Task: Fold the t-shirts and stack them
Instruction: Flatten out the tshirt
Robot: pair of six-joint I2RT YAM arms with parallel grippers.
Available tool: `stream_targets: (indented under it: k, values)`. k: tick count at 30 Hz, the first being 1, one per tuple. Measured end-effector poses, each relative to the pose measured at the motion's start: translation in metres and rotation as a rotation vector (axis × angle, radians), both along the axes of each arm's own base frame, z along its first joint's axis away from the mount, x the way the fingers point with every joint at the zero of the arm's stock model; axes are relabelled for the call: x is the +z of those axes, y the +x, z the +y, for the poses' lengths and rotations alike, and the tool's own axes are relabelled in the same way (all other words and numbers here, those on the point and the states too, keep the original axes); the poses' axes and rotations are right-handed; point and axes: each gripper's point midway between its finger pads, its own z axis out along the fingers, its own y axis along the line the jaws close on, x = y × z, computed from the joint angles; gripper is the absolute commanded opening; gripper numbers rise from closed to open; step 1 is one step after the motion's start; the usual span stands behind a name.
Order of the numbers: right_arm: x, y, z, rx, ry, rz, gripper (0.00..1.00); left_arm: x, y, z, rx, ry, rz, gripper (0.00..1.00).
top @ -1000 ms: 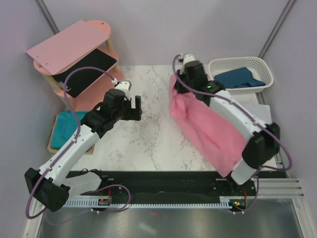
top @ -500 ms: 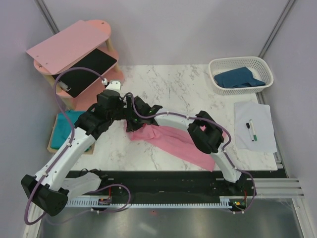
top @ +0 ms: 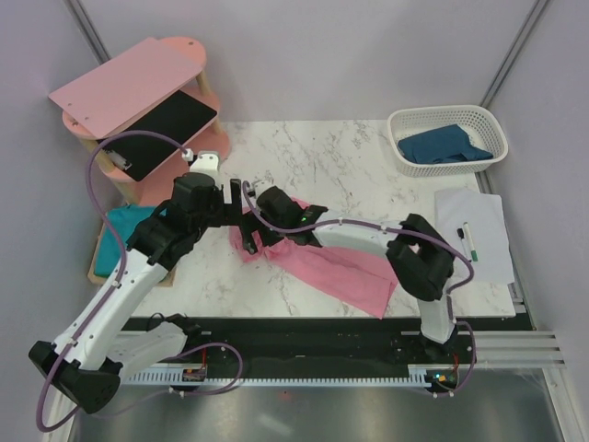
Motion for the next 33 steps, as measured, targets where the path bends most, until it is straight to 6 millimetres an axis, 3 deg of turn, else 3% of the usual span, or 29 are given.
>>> stream_targets:
  k: [3, 8, 11, 14, 18, 22, 27, 33]
  values:
    - [0.039, 0.011, -0.037, -0.083, 0.019, -0.064, 0.98, 0.005, 0.001, -0.005, -0.016, -0.022, -0.018, 1.00]
    - [0.118, 0.051, -0.107, -0.271, 0.122, -0.192, 0.98, -0.007, 0.009, -0.021, -0.064, -0.041, 0.019, 0.96]
    - [0.139, 0.061, -0.141, -0.363, 0.133, -0.239, 0.98, -0.029, 0.018, -0.032, -0.083, -0.032, 0.085, 0.94]
    - [0.125, 0.057, -0.163, -0.412, 0.075, -0.234, 0.98, -0.059, 0.028, -0.041, -0.079, -0.006, 0.171, 0.94]
    - [0.071, 0.044, -0.200, -0.462, -0.073, -0.161, 0.96, -0.101, 0.036, -0.046, -0.061, 0.038, 0.287, 0.89]
    - [0.030, 0.026, -0.244, -0.522, -0.191, -0.084, 0.91, -0.132, 0.038, -0.049, -0.049, 0.070, 0.373, 0.79]
    - [0.018, 0.014, -0.281, -0.595, -0.237, -0.052, 0.79, -0.151, 0.037, -0.054, -0.058, 0.073, 0.431, 0.74]
    - [0.005, 0.000, -0.297, -0.626, -0.264, -0.021, 0.73, -0.160, 0.038, -0.057, -0.061, 0.071, 0.452, 0.71]
